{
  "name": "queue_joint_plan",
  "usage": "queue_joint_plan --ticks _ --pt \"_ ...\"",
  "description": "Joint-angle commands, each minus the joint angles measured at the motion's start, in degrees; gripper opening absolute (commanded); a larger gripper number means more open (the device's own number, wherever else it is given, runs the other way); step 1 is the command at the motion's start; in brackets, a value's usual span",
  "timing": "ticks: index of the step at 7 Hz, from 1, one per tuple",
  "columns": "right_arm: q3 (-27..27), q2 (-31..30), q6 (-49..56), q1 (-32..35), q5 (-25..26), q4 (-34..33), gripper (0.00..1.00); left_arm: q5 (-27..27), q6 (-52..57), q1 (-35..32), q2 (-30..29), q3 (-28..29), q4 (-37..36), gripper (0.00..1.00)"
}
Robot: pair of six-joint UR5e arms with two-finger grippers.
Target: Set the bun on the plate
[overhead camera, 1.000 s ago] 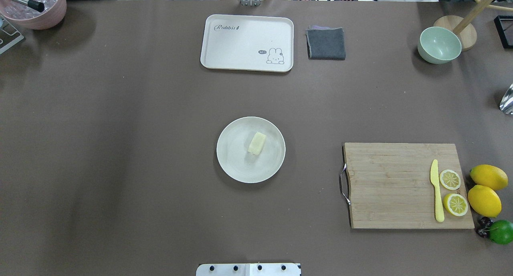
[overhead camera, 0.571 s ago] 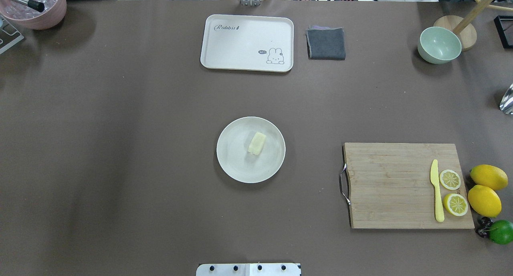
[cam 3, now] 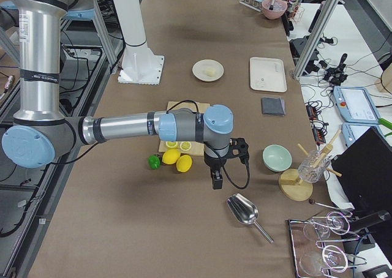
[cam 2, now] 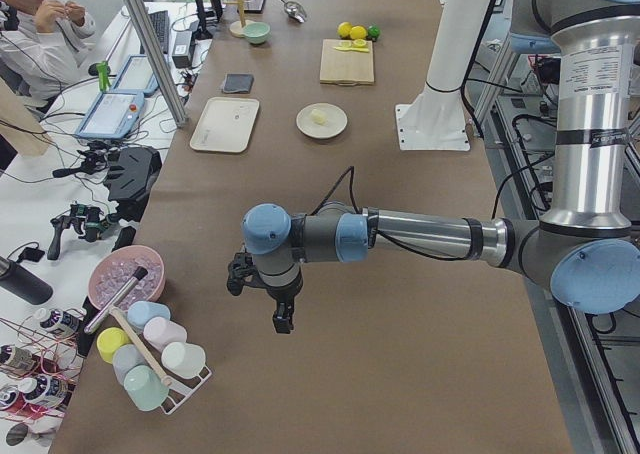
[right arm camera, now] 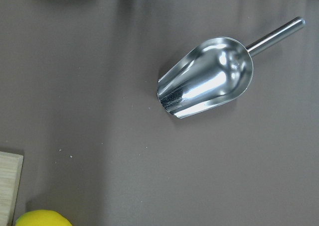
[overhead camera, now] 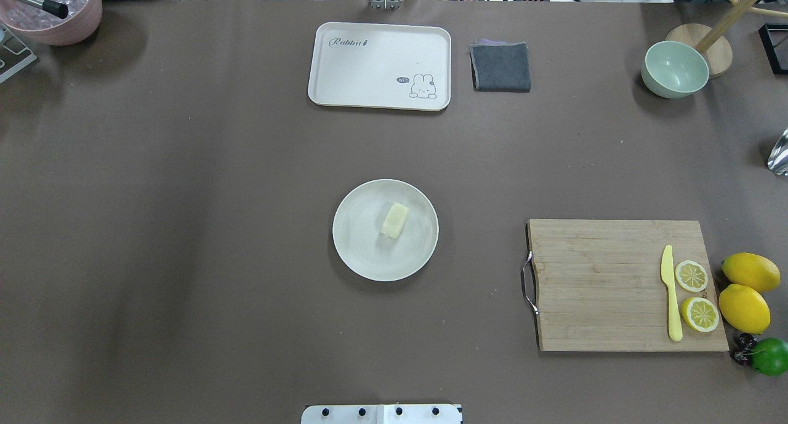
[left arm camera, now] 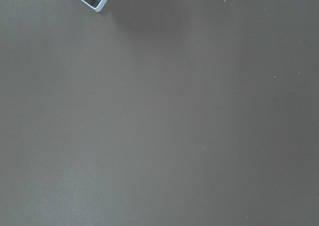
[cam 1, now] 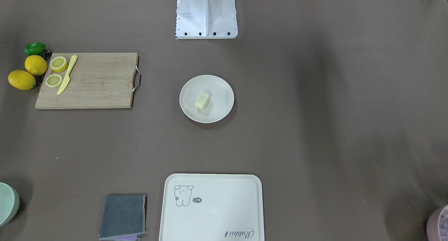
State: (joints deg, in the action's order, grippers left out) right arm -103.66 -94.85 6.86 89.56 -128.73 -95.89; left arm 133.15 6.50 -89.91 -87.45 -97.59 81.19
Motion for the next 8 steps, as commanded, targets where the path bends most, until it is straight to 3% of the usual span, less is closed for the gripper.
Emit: queue_joint_plan --ticks 1,4,8 --pt "-0.05 0.11 0.0 -0.09 -0.11 -0.09 1.0 0.0 0.09 0.0 0.0 0.03 0.02 0.98" --pt "1.44 0.02 -0.09 -0.53 -0.73 -0.44 1.0 0.0 0.09 0.0 0.0 0.47 1.33 0.98" --pt "4.43 -1.56 -0.61 -0.44 -5.48 -0.44 1.0 0.09 -0.09 -0.09 0.52 0.12 1.34 0.98"
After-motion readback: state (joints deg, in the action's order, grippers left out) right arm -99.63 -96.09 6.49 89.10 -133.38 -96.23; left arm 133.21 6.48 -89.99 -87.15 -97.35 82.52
